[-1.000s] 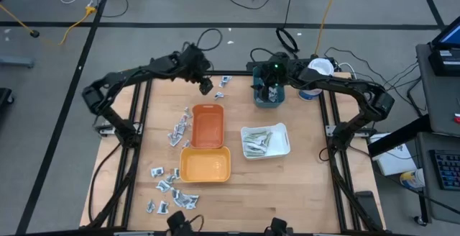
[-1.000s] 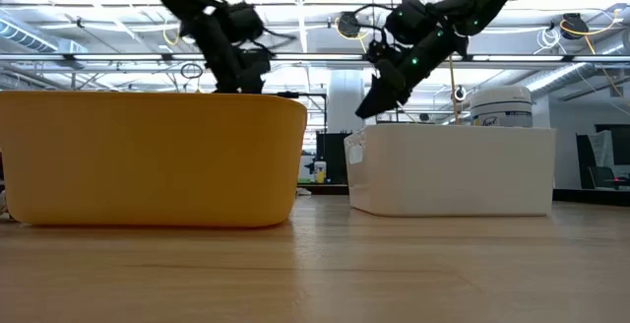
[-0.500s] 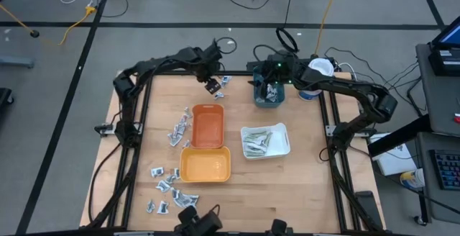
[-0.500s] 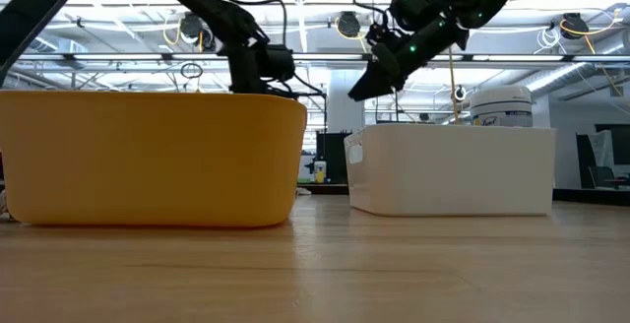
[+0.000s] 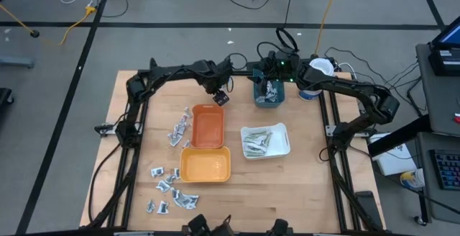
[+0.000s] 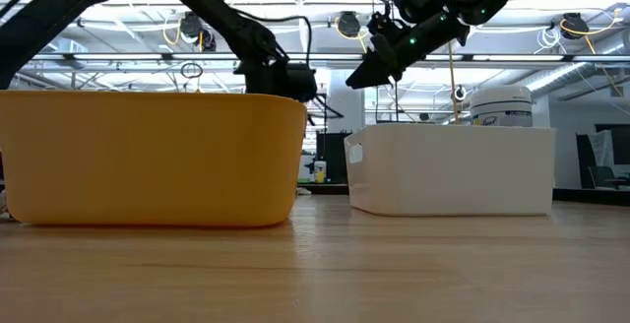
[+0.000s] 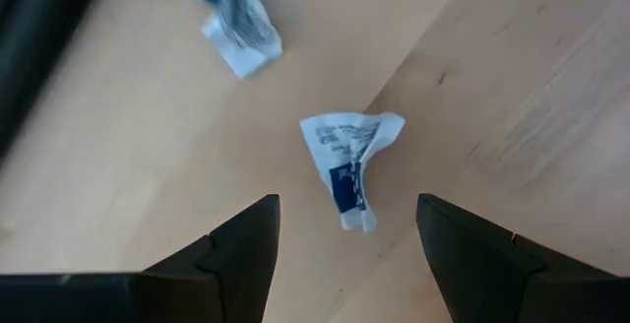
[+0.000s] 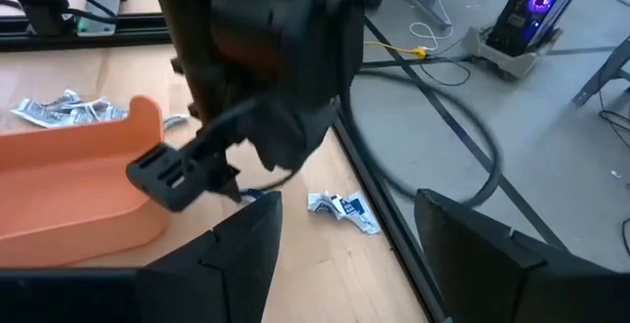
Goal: Pick & Place First Aid Supplies
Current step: Put the blue sachet into the blue bin
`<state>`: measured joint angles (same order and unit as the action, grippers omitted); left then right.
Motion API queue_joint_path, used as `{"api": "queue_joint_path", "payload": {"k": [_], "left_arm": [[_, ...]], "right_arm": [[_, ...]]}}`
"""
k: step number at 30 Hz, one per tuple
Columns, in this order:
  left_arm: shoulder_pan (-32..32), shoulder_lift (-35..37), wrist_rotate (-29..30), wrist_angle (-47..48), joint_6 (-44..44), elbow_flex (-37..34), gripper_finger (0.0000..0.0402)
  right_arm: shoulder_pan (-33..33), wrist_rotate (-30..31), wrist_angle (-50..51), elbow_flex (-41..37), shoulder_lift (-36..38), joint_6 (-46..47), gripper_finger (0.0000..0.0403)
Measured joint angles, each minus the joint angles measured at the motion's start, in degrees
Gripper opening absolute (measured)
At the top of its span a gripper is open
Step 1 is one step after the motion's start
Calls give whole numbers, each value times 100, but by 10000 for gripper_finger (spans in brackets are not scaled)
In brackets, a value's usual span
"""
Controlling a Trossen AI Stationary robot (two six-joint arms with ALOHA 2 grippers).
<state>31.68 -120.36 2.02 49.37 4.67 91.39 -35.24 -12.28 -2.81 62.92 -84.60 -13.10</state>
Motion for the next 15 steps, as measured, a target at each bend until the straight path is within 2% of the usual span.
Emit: {"api": "queue_joint_path", "payload": {"k": [11,15], "left_arm": [[-31,-301,90,3,-21,0,243],[-26,-301,-16,7,-268,0,210]], "right_arm": [[5,-5,-25,0,80,-25,223],[9,-2,-44,-2,191,-243,218]]}}
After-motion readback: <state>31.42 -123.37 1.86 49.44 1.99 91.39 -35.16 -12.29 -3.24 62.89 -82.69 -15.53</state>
